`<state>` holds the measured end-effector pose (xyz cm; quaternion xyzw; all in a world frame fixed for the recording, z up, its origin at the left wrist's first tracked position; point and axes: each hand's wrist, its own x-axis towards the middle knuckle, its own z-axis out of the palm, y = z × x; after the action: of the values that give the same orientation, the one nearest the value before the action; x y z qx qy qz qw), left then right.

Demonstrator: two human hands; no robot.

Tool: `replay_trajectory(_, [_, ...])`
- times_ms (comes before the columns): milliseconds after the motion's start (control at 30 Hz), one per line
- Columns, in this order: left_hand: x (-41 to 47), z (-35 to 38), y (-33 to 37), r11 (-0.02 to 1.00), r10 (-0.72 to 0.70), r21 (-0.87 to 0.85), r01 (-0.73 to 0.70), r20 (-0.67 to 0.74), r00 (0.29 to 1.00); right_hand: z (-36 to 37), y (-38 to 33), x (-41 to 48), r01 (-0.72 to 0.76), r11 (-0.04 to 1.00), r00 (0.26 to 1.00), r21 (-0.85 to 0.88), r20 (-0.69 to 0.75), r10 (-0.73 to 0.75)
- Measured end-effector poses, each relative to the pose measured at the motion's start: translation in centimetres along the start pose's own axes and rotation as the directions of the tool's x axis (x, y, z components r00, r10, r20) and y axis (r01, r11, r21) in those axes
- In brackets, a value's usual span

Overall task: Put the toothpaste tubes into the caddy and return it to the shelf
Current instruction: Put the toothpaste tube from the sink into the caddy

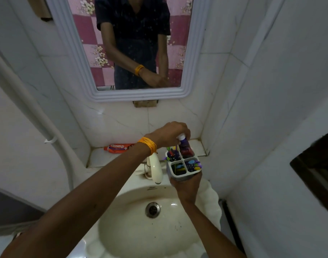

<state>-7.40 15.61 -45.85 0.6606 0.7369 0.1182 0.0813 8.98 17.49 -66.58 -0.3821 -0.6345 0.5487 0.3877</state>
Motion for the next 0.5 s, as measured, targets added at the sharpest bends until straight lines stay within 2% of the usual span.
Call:
replay_trajectory(200, [-0.2,1.4,0.1,1.0,0.025,0.009,-0.026,0.058,0.998,0.4,0.1,-0.1,0.014,1.0,1.0,-0.028,-0.01,-0.014])
replay_trajectory(367, [0.4,4.1,0.1,0.998,-0.036,-0.043,0.043,0.147,0.988,0.7,0.8,0.0,-0.017,0.998,1.0,-0.057,-0.008,0.017])
replay_trajectory(500, [1.0,5.0,-0.2,0.993,-0.09,-0.064,0.095,0.077,0.993,0.6,1.3,0.0,-0.037,0.999,0.999,0.002,0.008,0.037])
